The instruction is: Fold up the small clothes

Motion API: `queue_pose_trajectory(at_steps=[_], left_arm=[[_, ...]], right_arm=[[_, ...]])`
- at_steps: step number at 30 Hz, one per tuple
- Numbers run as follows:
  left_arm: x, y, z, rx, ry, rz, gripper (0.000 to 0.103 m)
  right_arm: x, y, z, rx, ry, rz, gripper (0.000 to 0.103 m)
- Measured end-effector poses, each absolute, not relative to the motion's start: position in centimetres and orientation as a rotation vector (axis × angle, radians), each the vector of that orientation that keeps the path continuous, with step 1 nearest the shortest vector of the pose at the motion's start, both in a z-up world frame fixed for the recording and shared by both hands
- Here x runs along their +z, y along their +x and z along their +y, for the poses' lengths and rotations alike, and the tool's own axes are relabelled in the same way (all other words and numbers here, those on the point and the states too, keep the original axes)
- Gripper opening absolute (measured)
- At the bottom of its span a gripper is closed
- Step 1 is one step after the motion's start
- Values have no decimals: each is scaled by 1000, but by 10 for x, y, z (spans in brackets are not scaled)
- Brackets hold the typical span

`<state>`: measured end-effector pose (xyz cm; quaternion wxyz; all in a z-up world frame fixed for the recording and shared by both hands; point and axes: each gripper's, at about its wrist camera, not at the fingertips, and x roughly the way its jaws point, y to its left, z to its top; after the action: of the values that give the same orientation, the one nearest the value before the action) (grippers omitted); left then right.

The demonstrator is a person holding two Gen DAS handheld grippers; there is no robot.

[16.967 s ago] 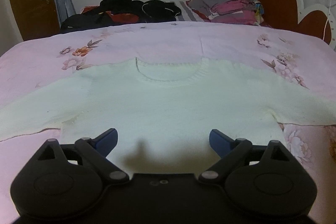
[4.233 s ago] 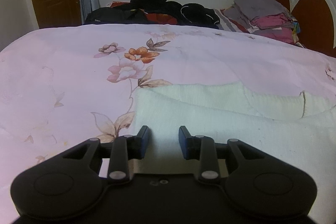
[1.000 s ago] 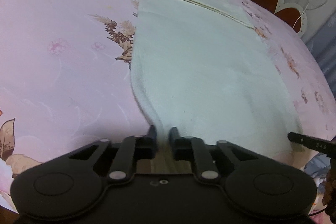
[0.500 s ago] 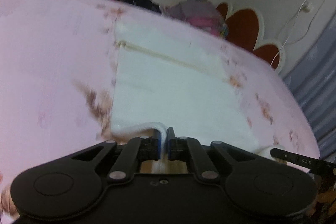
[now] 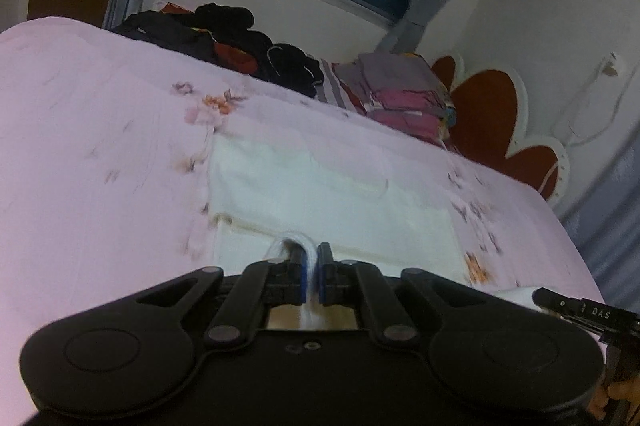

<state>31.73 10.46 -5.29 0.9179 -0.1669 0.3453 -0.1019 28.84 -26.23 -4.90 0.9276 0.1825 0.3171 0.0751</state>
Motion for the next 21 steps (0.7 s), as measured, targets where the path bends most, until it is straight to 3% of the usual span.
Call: queue_pose_trajectory(at_steps=[21], left_arm=[[-121,502,104,-17,-429,865,7]], right_arm=[[-117,492,-284,66,557,776,7]])
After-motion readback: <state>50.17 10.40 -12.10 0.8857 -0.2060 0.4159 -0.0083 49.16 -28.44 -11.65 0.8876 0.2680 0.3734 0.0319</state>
